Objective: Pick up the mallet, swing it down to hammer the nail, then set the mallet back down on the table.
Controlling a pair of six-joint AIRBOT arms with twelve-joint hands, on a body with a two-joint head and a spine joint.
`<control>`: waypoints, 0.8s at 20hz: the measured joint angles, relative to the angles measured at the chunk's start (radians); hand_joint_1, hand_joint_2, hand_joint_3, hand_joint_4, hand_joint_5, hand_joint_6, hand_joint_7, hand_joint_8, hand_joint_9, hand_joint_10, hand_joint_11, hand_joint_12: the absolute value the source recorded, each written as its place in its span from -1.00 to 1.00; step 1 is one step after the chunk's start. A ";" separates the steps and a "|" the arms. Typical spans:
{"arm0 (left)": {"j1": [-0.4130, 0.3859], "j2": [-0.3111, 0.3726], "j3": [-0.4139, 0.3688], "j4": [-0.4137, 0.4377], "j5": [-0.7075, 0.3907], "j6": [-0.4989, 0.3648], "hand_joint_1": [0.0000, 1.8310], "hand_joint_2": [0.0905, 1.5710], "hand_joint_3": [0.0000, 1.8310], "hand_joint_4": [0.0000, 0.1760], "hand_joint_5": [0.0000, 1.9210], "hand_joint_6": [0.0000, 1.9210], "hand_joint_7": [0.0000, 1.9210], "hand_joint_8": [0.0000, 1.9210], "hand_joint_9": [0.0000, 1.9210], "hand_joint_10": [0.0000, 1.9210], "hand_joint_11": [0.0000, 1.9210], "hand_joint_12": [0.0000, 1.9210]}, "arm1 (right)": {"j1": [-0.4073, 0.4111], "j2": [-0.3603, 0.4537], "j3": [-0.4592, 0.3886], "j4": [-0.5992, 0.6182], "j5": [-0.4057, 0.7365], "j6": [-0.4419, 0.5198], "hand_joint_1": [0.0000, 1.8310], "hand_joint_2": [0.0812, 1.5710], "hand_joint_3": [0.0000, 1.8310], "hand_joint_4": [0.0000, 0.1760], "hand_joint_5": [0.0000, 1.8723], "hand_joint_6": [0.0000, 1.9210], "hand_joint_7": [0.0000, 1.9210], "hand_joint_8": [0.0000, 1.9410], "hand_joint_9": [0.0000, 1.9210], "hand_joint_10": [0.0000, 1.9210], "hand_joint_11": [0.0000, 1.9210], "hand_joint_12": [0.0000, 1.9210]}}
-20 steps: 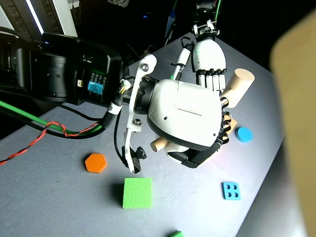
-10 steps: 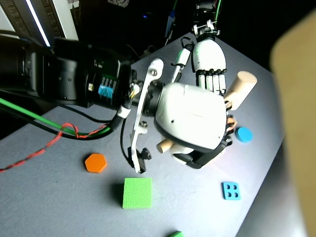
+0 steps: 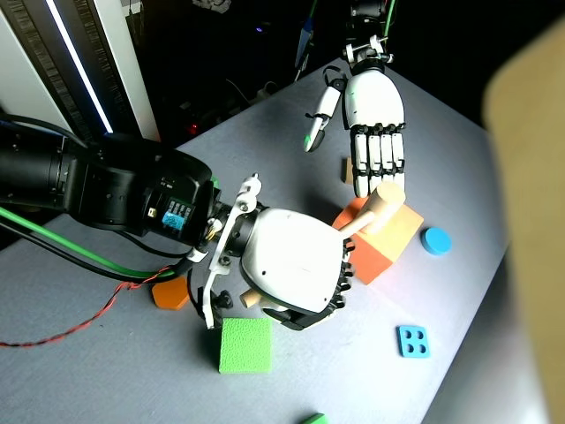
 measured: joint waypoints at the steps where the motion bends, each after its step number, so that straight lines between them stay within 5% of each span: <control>1: 0.000 0.000 0.000 0.000 -0.002 0.000 -1.00 0.56 -1.00 -1.00 -0.93 -0.99 -0.91 -0.99 -0.92 -0.99 -0.98 -0.97 | 0.016 0.018 -0.011 0.002 -0.016 -0.002 -0.26 0.99 -0.99 1.00 0.56 1.00 0.71 1.00 0.80 1.00 0.98 1.00; 5: 0.000 0.000 0.001 0.000 -0.002 -0.002 -1.00 0.57 -0.99 -1.00 -0.93 -1.00 -0.91 -1.00 -0.93 -1.00 -0.98 -0.96 | 0.055 0.113 -0.077 -0.035 -0.023 0.019 -0.27 1.00 -0.99 1.00 0.57 1.00 0.71 1.00 0.81 1.00 0.99 1.00; 10: 0.000 0.000 0.001 0.000 -0.002 -0.004 -1.00 0.56 -1.00 -1.00 -0.93 -1.00 -0.91 -1.00 -0.92 -1.00 -0.99 -0.95 | 0.047 0.238 -0.207 -0.323 -0.136 0.169 -0.24 0.99 -1.00 1.00 0.55 1.00 0.70 1.00 0.81 1.00 0.99 1.00; 16: -0.002 0.000 0.001 0.000 -0.001 -0.013 -1.00 0.57 -1.00 -1.00 -0.94 -1.00 -0.94 -1.00 -0.95 -1.00 -1.00 -0.97 | -0.049 0.275 -0.232 -0.509 -0.166 0.192 -0.27 0.99 -1.00 1.00 0.57 1.00 0.70 1.00 0.81 1.00 0.99 1.00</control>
